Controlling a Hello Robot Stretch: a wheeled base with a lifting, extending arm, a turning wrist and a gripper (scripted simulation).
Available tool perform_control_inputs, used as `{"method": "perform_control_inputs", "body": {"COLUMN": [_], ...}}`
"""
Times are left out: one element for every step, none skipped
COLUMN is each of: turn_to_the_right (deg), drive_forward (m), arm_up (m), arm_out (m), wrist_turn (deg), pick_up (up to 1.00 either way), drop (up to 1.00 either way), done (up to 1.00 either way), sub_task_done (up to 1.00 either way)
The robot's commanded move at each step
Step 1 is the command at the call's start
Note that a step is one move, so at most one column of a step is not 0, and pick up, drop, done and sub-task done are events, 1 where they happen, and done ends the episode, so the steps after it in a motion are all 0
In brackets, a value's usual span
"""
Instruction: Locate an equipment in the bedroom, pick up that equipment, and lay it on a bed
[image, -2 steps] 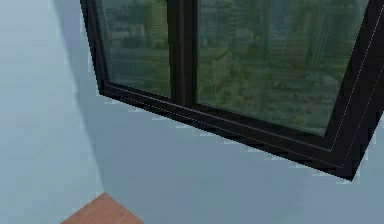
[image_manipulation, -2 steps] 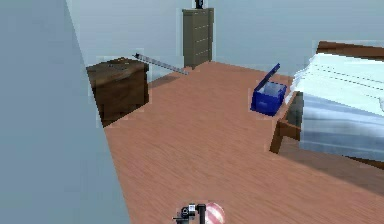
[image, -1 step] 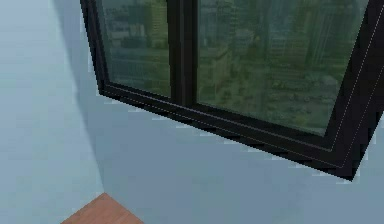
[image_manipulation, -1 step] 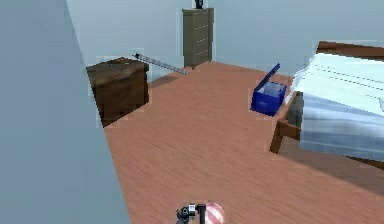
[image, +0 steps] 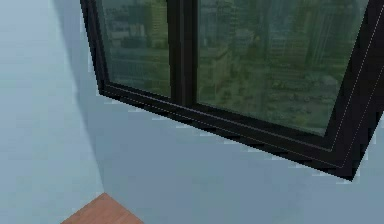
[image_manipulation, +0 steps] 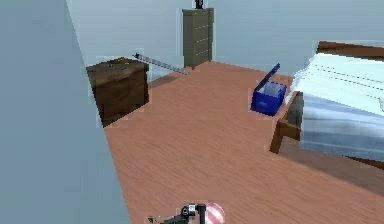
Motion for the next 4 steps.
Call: {"method": "perform_control_inputs", "body": {"turn_to_the_right": [0.0,0.0,0.0,0.0], "drive_forward": [0.00,0.00,0.00,0.00], "arm_up": [0.00,0.00,0.00,0.00], "arm_out": [0.00,0.00,0.00,0.00], "wrist_turn": [45.0,45.0,45.0,18.0], "pick_up": [0.00,0.00,0.00,0.00], "drop": [0.00,0.00,0.00,0.00], "done": [0.00,0.00,0.00,0.00], "sub_task_done": [0.00,0.00,0.00,0.00]}}
